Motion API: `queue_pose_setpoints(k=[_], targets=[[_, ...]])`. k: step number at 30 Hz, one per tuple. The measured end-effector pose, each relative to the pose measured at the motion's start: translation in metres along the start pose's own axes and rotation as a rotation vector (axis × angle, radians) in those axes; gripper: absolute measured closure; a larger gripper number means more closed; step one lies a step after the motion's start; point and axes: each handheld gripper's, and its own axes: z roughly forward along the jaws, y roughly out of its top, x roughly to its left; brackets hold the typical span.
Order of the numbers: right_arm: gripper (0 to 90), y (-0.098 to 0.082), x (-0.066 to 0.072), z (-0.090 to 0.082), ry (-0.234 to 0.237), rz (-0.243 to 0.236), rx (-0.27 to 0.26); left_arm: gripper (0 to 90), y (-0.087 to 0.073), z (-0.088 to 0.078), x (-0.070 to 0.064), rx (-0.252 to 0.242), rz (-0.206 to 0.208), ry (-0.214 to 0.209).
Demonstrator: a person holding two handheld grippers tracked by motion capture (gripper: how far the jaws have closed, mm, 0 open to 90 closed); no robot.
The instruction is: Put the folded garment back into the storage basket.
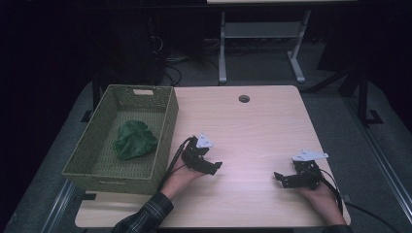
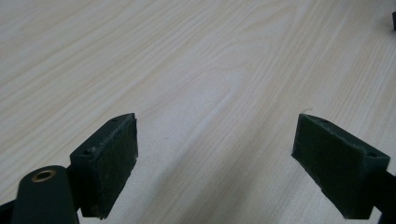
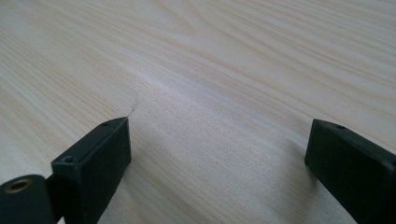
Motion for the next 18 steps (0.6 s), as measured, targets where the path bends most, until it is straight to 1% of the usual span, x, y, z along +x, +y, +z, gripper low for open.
queue_pose_setpoints(k=[4,6,8,12,13,14,15,17,18], targets=[[6.7,0.0,0.0,0.0,0.0,0.0,0.0,13.0,-0.005,0.007,-0.001,0.007,0.008,0.008],[6.7,0.0,0.0,0.0,0.0,0.0,0.0,12.7,-0.007,0.01,-0.002,0.023,0.013,0.009],[6.7,0.0,0.0,0.0,0.0,0.0,0.0,12.7,-0.009,0.013,-0.003,0.024,0.015,0.01],[6.7,0.0,0.0,0.0,0.0,0.0,0.0,12.7,-0.014,0.019,-0.005,0.035,0.033,0.015],[6.7,0.0,0.0,0.0,0.0,0.0,0.0,12.5,-0.015,0.019,-0.005,0.027,0.03,0.006],[6.7,0.0,0.0,0.0,0.0,0.0,0.0,12.5,-0.016,0.02,-0.006,0.015,0.021,0.003],[6.7,0.0,0.0,0.0,0.0,0.001,0.0,12.6,-0.017,0.02,-0.006,0.007,0.02,0.003],[6.7,0.0,0.0,0.0,0.0,0.001,0.0,12.5,-0.019,0.02,-0.006,-0.011,0.031,-0.003],[6.7,0.0,0.0,0.0,0.0,0.0,0.0,12.5,-0.021,0.02,-0.005,-0.019,0.028,-0.012]])
